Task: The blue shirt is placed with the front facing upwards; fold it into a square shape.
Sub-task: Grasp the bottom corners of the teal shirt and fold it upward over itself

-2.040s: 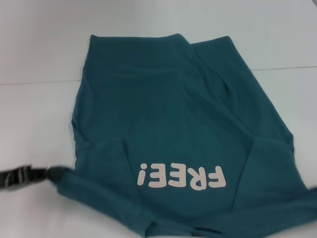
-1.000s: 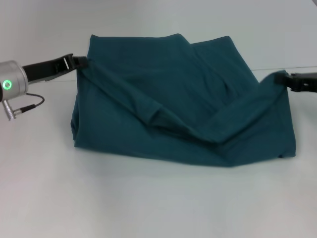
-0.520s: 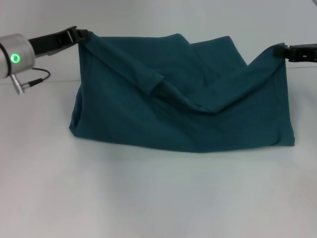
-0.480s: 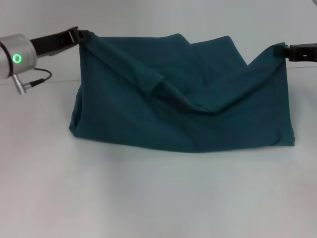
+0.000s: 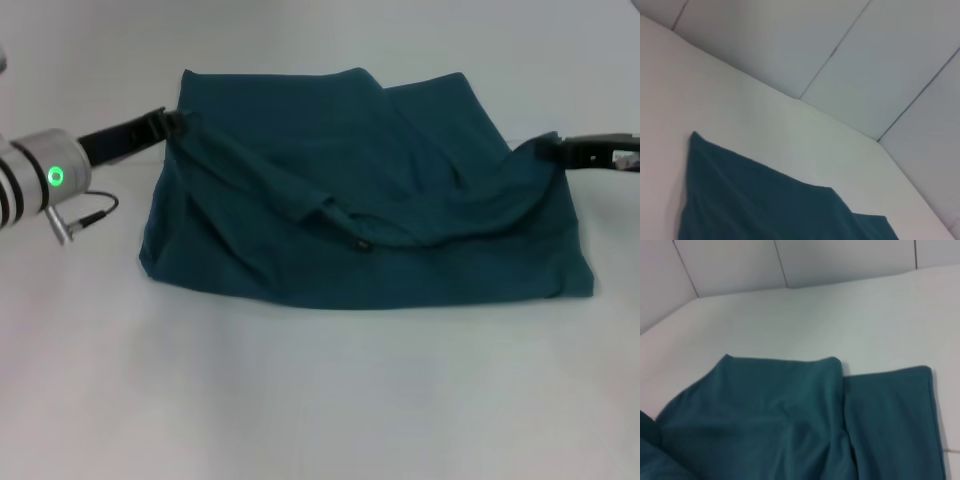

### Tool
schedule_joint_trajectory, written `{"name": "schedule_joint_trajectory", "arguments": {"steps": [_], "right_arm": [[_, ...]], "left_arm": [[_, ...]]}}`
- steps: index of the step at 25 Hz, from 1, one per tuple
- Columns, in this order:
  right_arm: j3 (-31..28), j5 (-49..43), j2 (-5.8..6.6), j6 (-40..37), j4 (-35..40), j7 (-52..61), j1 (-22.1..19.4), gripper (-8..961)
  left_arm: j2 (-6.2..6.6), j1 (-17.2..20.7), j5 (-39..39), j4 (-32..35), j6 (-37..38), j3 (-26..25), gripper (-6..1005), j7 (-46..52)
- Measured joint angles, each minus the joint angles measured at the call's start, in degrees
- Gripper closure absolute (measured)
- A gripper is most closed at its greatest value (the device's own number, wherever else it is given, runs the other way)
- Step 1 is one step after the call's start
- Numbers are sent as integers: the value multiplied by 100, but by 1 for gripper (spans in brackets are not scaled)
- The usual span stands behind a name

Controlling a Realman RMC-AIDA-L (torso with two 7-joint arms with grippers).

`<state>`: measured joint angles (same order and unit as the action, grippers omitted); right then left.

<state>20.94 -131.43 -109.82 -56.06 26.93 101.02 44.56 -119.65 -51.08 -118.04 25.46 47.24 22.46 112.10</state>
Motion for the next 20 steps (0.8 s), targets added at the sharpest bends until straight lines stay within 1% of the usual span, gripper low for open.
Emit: {"name": "schedule_joint_trajectory", "arguments": {"steps": [3,7,11,15,20], "right_arm": [[23,32,-29,187,-143,-116,0,918],[48,36,-137,415,-220,-243,0,918],[138,20,-189,529,-244,-274,-1,918],[215,27,-187,537,-207,-262,4,918],[218,45,-113,517,-172,-221,62,918]], "left_arm": [[-17,57,211,-168,-122,10,986,-194],[-46,59,271,-304,-229,9,983,-365],[-76,58,286,-323,-243,2,980,-435],[-76,41,303,-307,-200,-4,977,-425],[-75,-45,483,-286,-177,15,973,-445]]}}
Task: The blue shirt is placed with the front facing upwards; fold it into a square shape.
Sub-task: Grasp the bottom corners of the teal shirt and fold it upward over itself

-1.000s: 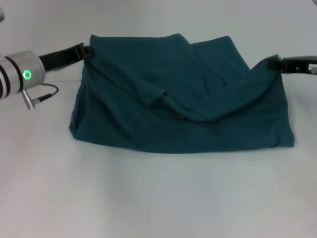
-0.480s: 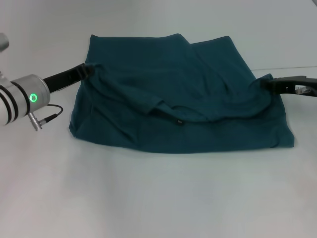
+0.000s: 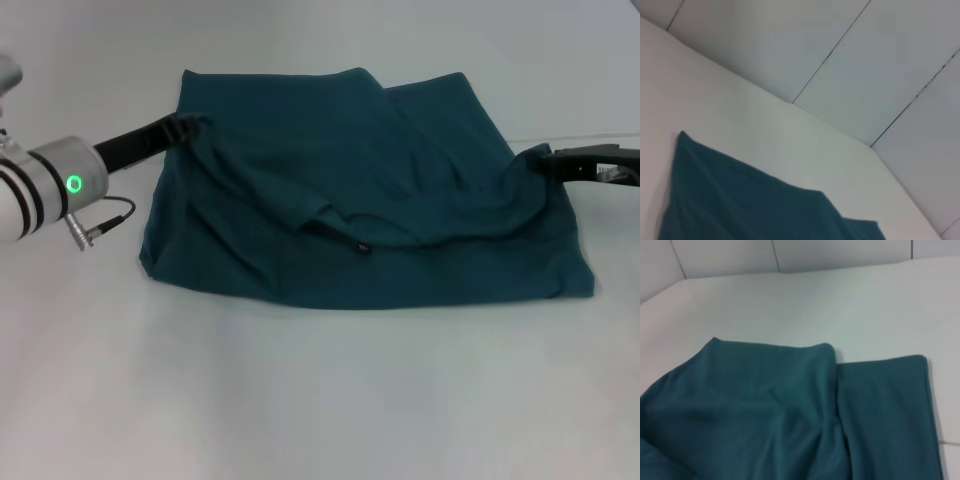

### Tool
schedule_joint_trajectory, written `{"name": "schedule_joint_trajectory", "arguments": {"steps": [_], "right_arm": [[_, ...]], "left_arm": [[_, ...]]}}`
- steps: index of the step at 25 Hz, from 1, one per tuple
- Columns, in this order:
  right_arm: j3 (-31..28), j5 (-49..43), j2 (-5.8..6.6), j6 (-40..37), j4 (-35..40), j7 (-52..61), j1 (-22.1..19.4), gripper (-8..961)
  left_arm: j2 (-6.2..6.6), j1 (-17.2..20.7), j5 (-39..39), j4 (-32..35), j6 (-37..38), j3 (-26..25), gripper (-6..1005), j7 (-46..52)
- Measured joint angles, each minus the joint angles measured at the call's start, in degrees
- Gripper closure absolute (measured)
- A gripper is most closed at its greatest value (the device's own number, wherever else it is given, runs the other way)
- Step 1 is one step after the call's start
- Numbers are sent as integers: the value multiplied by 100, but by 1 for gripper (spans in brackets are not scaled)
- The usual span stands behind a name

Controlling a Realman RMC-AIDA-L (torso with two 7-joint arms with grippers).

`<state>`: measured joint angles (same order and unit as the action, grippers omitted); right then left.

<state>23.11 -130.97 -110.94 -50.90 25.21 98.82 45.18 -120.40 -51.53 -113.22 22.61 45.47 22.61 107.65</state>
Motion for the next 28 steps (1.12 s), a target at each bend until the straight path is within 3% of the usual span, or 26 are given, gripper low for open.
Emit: {"name": "schedule_joint_trajectory", "arguments": {"steps": [16,20,28], "right_arm": [[199,3,169,-480,832,638,178,918],[225,2,172,-525,843,683,201,918],[275,2,60,-227,406,532,127,918]], "left_arm": [[134,-486,313,271,91,-3,961,5],[118,-450,367,299,126,-3,958,-17],[-18,-60,369,241,7,-2,952,-79]]}}
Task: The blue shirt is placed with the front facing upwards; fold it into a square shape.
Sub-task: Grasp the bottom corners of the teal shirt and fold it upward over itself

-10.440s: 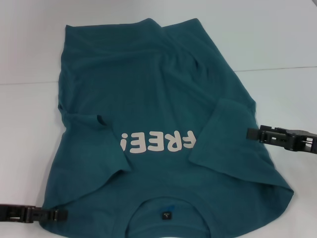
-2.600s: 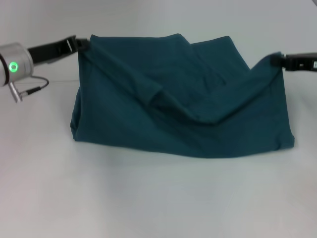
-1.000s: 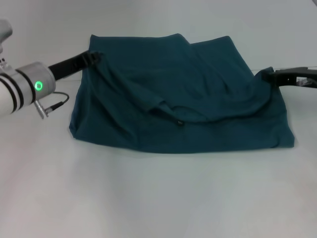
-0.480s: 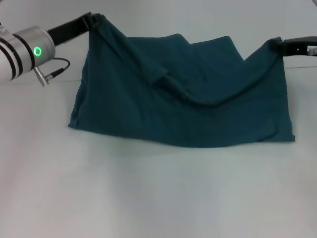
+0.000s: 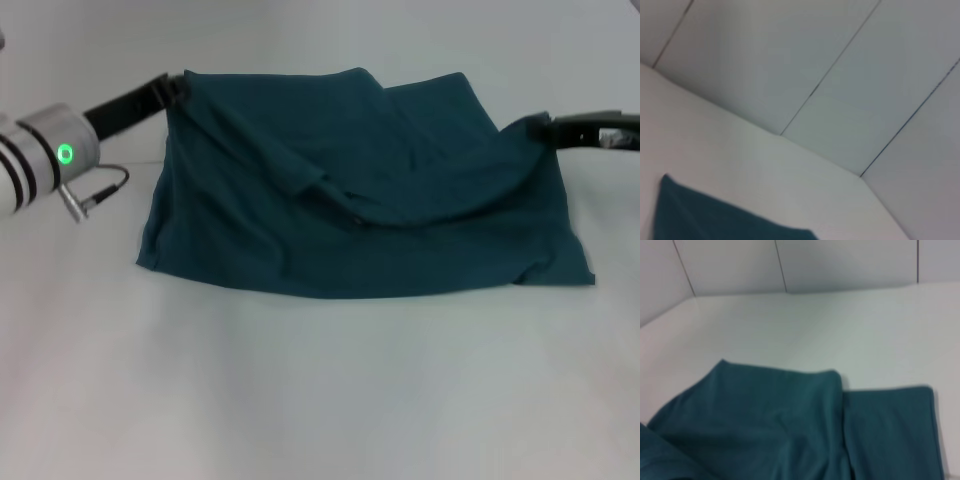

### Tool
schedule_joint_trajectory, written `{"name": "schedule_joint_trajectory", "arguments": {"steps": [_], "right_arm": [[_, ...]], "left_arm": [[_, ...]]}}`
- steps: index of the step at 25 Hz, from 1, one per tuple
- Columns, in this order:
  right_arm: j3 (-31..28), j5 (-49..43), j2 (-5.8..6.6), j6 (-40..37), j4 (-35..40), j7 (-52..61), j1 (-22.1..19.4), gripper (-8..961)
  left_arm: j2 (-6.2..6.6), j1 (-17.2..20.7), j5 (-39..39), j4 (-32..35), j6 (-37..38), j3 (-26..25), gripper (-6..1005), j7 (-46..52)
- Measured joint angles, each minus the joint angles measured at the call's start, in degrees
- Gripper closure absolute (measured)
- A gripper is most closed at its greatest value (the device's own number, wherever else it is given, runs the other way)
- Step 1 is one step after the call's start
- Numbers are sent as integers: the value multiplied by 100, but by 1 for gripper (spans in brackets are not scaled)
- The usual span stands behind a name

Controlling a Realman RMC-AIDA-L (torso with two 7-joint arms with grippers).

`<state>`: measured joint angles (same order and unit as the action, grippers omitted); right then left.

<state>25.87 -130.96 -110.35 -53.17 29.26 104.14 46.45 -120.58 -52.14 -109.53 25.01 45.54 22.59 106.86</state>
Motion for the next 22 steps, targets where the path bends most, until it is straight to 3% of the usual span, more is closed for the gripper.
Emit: {"name": "schedule_joint_trajectory", "arguments": {"steps": [9,20,22], "right_arm": [[-3,-1,-89,201,-266,-126,-64,917],[-4,0,-171,424,-210,-130,-110,784],[-4,1,-171,431,-169,-131,-111,760]], "left_arm": [[-91,217,19,-20,-53,25,945,-61],[-199,224,22,34,-10,299,937,-219],[-217,232,22,81,-30,301,864,-270]]}}
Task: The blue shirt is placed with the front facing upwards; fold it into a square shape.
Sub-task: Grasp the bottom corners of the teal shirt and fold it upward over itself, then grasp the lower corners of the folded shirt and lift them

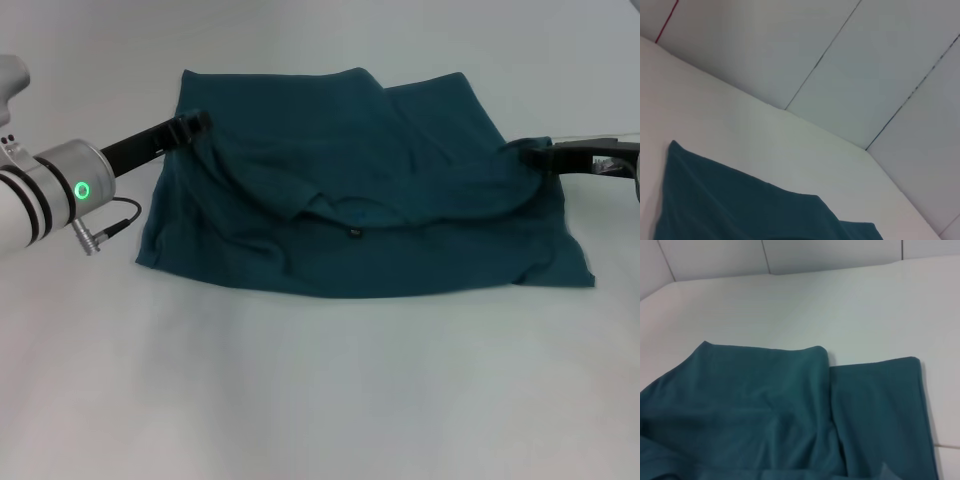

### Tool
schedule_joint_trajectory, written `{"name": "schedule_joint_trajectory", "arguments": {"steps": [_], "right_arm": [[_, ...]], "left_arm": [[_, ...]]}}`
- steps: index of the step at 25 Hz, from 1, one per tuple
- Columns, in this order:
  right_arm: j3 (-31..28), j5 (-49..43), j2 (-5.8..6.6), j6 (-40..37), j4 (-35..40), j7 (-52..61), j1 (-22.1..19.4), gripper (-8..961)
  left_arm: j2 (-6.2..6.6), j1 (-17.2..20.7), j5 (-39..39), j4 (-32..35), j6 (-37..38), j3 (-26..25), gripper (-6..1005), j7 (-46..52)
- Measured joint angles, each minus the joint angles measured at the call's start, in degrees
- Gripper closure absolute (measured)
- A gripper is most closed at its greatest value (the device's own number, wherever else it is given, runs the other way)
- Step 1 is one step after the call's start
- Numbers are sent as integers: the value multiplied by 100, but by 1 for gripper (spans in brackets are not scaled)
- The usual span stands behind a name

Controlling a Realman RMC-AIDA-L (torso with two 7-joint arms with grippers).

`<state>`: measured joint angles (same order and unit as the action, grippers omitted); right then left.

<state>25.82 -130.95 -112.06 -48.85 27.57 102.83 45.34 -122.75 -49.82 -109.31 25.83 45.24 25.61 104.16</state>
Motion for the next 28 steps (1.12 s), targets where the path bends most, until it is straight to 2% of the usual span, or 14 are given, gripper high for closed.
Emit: {"name": "schedule_joint_trajectory", "arguments": {"steps": [9,11,17,20,22,28], "right_arm": [[-3,0,0,-37,391,75,-4,596],[-2,0,0,-81,463,100,-8,560],[-13,1,3,-263,592,144,-35,338],[-20,0,6,-433,657,242,-134,339],[-4,0,6,-599,730,312,-240,339],[1,-5,-59,-1364,1181,579,-691,339]], "left_arm": [[-37,286,340,581,74,-5,511,-11],[-43,372,445,684,199,-4,462,-11],[-50,585,549,951,643,-2,315,9],[-49,757,557,1059,973,-3,242,14],[-37,897,587,1125,1209,-7,141,14],[10,1324,625,1350,1806,-8,142,47]]}}
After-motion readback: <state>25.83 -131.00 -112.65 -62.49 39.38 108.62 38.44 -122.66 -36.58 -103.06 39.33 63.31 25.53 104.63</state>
